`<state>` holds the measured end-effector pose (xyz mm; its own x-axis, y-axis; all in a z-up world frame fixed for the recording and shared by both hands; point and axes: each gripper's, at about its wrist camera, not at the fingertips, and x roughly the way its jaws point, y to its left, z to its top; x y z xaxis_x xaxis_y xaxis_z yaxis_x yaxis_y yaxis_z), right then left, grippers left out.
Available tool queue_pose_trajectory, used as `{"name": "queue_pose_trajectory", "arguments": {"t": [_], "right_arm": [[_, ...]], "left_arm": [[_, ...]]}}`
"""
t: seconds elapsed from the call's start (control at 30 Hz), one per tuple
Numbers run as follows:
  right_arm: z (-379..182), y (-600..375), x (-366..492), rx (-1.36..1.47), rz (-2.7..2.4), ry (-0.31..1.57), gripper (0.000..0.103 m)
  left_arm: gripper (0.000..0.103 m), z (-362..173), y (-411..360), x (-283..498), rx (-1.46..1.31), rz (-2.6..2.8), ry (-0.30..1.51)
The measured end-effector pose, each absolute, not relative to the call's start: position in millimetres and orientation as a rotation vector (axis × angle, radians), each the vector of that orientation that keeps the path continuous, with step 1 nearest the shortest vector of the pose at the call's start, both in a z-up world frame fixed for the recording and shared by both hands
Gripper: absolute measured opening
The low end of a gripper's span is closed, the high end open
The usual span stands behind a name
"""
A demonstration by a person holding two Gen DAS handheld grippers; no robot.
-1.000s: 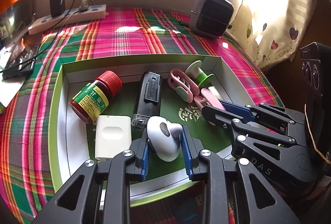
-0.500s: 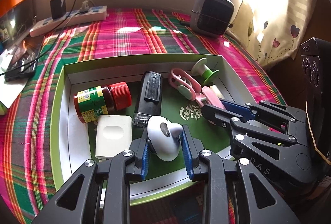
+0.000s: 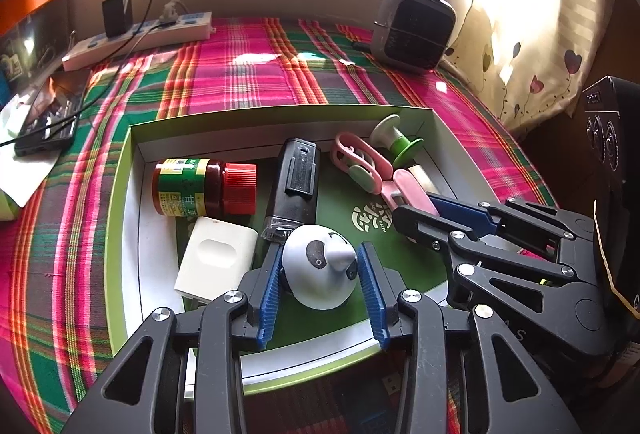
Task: Organize rigid objects
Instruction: 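Lower the panda ball and pink item into the box and open both tools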
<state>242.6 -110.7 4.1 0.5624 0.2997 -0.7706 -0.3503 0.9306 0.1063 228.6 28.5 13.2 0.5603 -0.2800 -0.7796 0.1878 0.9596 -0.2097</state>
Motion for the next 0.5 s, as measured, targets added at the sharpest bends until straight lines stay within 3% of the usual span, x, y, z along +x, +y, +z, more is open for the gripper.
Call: {"name": "queue_pose_trajectory", "arguments": {"t": [0.5], "right_arm": [[12.0, -113.0, 231.9, -0.038, 0.38, 0.875, 0.038]], "left_arm": [[0.041, 22.6, 32.8, 217.6, -0.112, -0.265, 0.914]]}}
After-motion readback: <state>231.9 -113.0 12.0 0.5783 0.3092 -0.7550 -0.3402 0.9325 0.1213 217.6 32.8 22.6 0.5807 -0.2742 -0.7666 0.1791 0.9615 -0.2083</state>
